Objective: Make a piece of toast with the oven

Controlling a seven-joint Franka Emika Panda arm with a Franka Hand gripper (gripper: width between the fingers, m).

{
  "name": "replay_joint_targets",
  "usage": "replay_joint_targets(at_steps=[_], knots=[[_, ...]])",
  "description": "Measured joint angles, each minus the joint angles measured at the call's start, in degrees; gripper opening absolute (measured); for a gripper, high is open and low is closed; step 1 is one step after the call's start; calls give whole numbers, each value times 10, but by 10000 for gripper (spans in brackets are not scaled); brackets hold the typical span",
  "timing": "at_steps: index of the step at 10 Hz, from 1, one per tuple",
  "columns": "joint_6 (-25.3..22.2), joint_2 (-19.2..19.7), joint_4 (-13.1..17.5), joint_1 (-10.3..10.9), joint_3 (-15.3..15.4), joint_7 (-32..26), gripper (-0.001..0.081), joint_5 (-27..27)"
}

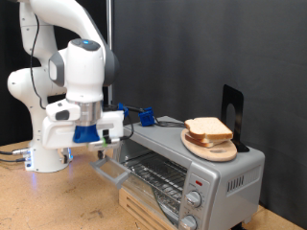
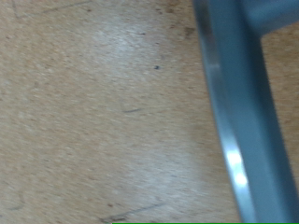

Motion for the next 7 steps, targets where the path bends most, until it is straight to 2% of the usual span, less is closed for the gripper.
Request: replay_joint_targets(at_steps=[3,7], knots=[[21,57,12,-18,-12,36,808,-49],[91,144,24,-28,-23,62,808,-60]])
